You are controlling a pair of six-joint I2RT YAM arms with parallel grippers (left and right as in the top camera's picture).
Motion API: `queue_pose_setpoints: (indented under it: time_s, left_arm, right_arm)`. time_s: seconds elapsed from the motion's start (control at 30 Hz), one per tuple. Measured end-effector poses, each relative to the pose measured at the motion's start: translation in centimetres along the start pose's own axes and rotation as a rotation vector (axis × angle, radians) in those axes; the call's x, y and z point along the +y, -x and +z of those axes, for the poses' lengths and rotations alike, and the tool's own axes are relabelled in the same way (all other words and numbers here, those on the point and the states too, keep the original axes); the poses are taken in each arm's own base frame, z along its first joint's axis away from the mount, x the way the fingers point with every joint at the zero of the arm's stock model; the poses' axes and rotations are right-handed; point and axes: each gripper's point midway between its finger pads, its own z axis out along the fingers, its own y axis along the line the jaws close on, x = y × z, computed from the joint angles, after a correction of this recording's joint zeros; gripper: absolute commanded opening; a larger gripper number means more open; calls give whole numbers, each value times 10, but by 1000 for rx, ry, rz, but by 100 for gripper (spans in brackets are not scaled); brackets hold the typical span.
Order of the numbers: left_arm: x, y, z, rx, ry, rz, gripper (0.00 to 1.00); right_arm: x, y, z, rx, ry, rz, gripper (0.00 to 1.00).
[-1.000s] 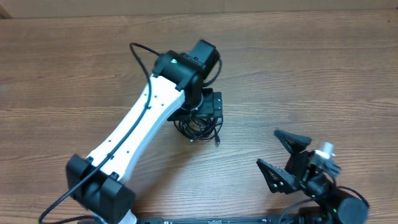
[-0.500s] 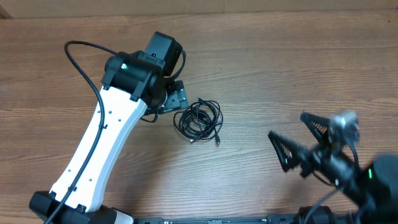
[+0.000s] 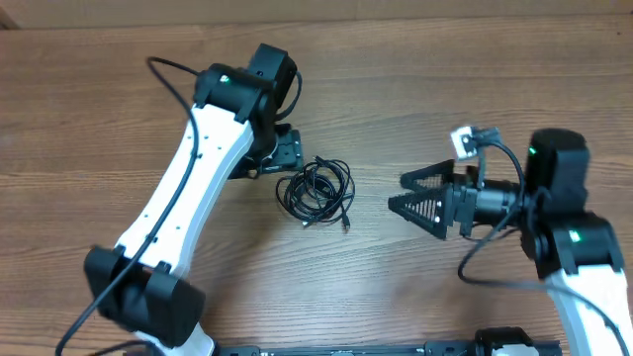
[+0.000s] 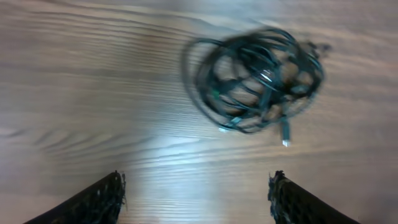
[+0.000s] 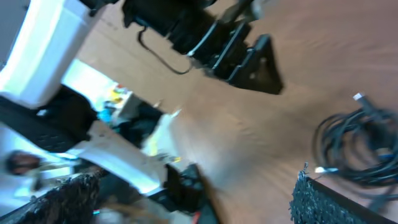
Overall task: Untangle cables
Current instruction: 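Swing the right gripper in toward the cable from the right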
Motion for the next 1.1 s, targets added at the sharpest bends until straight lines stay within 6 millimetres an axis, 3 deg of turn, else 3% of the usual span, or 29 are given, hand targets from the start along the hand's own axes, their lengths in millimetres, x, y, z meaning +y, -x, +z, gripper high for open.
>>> queue_pose_setpoints:
  time_s: [0.17,0.3,0.37,0.43,0.57,0.77,0.93,1.03,1.1]
  left_arm:
    - [-22,-2,26,99,-83,102,72]
    - [-33,-4,45,153,-99,149,72]
    - [-39,-4,53,164,-103,163,67]
    - [-45,-4,63,176,-104,178,62]
    - [-55,-10,86,231,-99,196,60]
    - [-66,-21,121,316,-77,217,56]
    - [-72,-17,128,298,-85,223,42]
    - [-75,-13,129,281,-94,221,25]
    - [-76,-11,130,271,-98,225,7]
  right_arm:
    - [-35,-4,7,27,-68,198,100]
    - [-64,-25,0,68,-313,366,100]
    - [-70,-27,-9,87,-456,395,100]
    - [-68,-25,-23,98,-582,401,100]
    - [-49,0,-51,40,-742,338,100]
    - [-45,5,-63,13,-803,313,100]
    - [-53,3,-63,30,-827,333,100]
    - [-57,0,-63,44,-834,350,100]
    - [-59,-2,-62,55,-837,363,100]
